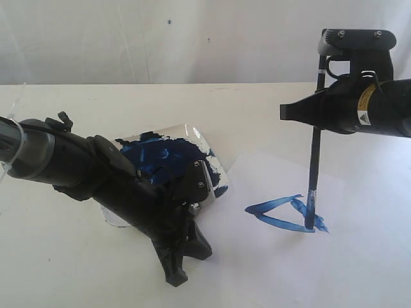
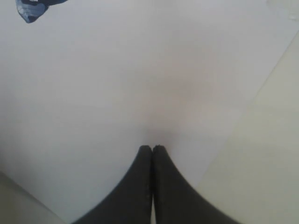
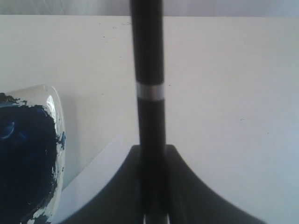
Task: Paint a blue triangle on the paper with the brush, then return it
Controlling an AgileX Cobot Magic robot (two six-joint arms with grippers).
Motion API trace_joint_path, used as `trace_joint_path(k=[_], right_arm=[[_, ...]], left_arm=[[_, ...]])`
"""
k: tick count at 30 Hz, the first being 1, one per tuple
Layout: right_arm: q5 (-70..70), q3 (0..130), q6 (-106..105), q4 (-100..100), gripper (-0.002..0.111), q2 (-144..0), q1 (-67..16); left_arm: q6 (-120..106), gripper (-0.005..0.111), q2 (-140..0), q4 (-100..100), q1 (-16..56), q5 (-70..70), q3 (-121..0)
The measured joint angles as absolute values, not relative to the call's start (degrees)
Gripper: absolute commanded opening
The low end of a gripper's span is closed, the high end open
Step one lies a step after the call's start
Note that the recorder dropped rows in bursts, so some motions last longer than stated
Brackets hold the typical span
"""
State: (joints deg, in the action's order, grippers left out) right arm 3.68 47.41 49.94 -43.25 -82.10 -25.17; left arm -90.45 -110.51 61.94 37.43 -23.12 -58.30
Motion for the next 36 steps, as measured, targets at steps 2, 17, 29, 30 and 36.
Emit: trace_joint_path(k=[2,17,29,30,36], right_arm=[[3.7,47.4,49.9,-43.3,0.000,-82.1,-25.2],[5.7,47.4,49.1,-43.6,0.000,-83.6,-25.2],[9.0,47.4,47.3,-44.1,0.000,-83.6,-25.2],[9.0,47.4,47.2,-44.2,0.000,-83.6,-25.2],[7.8,47.4,47.2,-45.2,0.000,-83.6,-25.2]], left_arm=[[-90.5,0.000,-110.5,61.9,37.4,-23.1,-58.3],[-90.5,0.000,-110.5,61.9,37.4,-23.1,-58.3],[-90.5,0.000,-110.5,61.9,37.4,-23.1,-58.3],[-90.5,0.000,-110.5,61.9,37.4,-23.1,-58.3],[-90.5,0.000,-110.5,61.9,37.4,-23.1,-58.3]])
